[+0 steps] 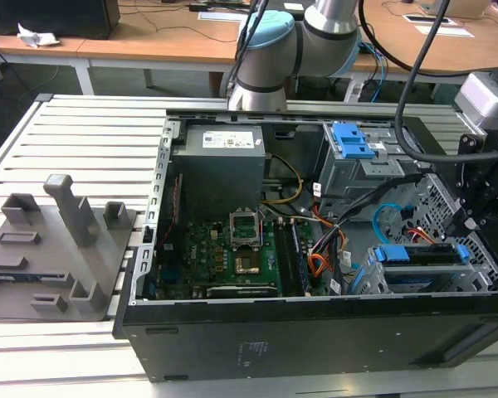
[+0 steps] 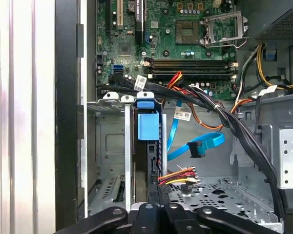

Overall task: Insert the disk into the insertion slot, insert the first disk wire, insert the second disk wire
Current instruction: 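Insert the first disk wire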

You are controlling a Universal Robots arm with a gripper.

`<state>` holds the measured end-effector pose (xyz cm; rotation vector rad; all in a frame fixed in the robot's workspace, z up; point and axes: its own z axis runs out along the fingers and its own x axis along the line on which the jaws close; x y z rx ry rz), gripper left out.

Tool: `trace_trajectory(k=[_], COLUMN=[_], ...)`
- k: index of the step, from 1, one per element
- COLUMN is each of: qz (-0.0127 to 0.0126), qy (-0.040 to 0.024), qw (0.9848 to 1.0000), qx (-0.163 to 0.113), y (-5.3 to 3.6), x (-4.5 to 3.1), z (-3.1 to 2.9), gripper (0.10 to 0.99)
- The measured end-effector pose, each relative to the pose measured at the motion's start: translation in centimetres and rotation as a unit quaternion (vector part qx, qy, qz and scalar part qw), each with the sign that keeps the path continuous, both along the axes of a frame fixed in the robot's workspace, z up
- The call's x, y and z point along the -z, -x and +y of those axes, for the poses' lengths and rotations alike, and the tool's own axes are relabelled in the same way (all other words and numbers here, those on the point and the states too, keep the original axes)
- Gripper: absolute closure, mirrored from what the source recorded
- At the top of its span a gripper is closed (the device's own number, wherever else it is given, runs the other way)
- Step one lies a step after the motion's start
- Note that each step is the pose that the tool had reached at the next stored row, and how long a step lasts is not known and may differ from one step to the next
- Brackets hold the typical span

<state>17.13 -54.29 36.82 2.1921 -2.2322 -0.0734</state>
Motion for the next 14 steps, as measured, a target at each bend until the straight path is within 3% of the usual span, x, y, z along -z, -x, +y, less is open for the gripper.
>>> trace_trajectory(k=[2,4,7,14], qz=[0.0,0.0,0.0,0.0], qy=[0.0002,0.0,0.0,0.0001], qw=[1.0,1.0,1.0,1.0], qx=[0.0,0.0,0.0,0.0], y=[0.25,1.6,2.31,2.8], x=[-0.02,0.0,0.01,0.41], z=[0.0,0.0,0.0,0.0], gripper=[0.976,0.976,0.976,0.976])
